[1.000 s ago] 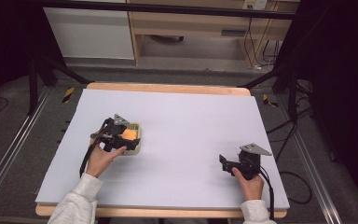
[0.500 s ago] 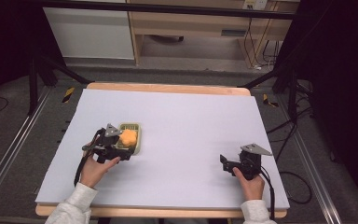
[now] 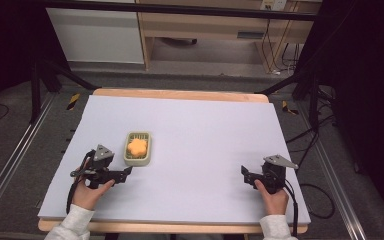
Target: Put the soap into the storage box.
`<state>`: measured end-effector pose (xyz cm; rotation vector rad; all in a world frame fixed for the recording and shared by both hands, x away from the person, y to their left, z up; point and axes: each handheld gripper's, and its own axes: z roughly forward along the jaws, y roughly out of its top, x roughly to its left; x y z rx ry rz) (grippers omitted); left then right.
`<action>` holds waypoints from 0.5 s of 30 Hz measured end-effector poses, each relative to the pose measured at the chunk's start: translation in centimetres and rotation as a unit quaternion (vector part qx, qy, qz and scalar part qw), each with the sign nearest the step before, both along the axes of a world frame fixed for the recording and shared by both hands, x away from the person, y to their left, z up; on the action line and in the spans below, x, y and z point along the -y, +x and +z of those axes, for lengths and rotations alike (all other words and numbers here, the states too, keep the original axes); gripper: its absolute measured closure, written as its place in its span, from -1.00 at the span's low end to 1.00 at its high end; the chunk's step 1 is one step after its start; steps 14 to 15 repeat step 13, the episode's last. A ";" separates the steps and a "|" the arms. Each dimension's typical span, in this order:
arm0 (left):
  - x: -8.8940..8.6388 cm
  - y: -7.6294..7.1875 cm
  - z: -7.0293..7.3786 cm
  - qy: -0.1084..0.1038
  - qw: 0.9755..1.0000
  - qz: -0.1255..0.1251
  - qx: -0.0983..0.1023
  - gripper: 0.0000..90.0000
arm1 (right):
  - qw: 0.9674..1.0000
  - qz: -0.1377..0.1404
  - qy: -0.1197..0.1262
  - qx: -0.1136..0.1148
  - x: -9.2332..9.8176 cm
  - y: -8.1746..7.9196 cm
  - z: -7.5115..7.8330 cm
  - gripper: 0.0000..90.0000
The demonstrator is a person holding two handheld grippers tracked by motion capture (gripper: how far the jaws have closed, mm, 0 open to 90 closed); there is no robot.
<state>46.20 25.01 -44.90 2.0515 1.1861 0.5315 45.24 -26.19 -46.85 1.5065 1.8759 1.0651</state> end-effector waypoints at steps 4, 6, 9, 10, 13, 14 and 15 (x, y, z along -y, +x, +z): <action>-1.4 -0.2 -0.8 0.000 1.000 0.020 -0.001 -0.64 | 1.000 -0.006 0.000 -0.002 0.4 -0.1 -0.1 -0.88; -1.9 -0.4 -1.1 -0.005 1.000 0.027 -0.006 -0.64 | 1.000 -0.009 -0.002 -0.004 0.6 0.0 -0.1 -0.88; -2.6 -0.7 -1.3 -0.010 0.999 0.041 -0.005 -0.65 | 1.000 -0.015 0.001 -0.006 0.8 0.0 -0.2 -0.88; -2.9 -0.8 -1.4 -0.011 0.999 0.043 -0.006 -0.65 | 1.000 -0.016 0.000 -0.006 0.8 0.0 -0.2 -0.88; -3.3 -1.0 -1.8 0.000 0.999 0.050 -0.010 -0.65 | 1.000 -0.018 -0.002 -0.007 0.9 0.0 -0.2 -0.88; -3.3 -1.0 -1.8 0.000 0.999 0.050 -0.010 -0.65 | 1.000 -0.018 -0.002 -0.007 0.9 0.0 -0.2 -0.88; -3.3 -1.0 -1.8 0.000 0.999 0.050 -0.010 -0.65 | 1.000 -0.018 -0.002 -0.007 0.9 0.0 -0.2 -0.88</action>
